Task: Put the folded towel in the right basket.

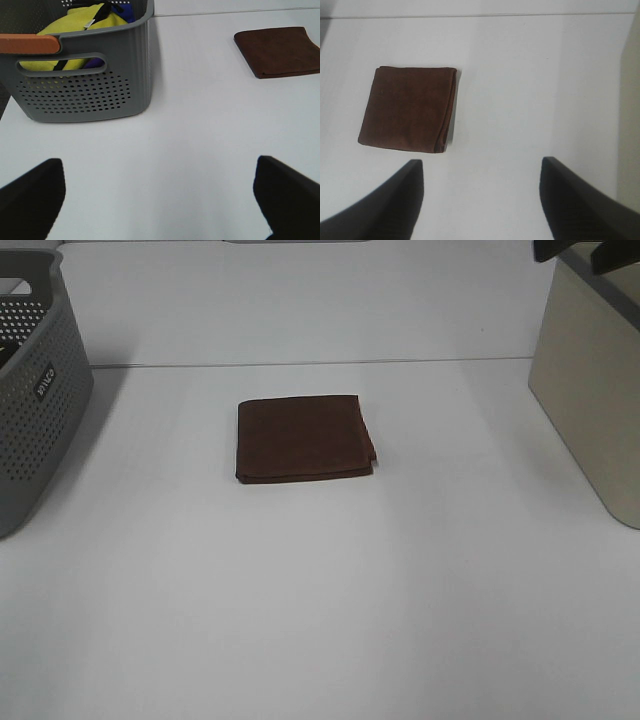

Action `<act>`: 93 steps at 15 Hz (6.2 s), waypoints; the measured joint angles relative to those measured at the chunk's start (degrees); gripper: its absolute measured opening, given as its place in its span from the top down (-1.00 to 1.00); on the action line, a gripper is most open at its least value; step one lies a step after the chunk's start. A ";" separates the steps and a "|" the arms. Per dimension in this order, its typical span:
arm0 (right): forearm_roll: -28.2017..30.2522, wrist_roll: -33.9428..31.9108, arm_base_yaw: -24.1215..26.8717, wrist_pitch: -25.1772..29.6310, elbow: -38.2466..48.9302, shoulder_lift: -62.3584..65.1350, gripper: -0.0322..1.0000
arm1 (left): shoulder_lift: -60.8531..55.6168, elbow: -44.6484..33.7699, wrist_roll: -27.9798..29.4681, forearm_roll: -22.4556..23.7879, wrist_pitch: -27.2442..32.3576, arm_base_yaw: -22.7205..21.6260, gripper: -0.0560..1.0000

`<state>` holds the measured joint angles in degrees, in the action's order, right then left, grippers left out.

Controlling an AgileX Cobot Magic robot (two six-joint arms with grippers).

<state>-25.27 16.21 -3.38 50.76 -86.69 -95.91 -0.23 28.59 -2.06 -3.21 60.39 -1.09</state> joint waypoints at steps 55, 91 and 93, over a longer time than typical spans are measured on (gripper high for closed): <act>15.58 -4.81 15.07 19.19 -43.54 -16.67 0.75 | 0.00 0.00 0.00 0.00 0.00 0.00 -0.94; 22.63 -17.88 -2.81 19.08 21.08 31.34 -0.17 | 0.00 0.00 0.00 0.00 0.00 0.00 -0.94; 22.63 -19.60 -2.81 19.08 31.34 40.74 -0.17 | 0.00 0.00 0.00 0.00 0.00 0.00 -0.94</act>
<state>-2.64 -3.38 -6.19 69.84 -55.35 -55.18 -0.23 28.59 -2.06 -3.21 60.39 -1.09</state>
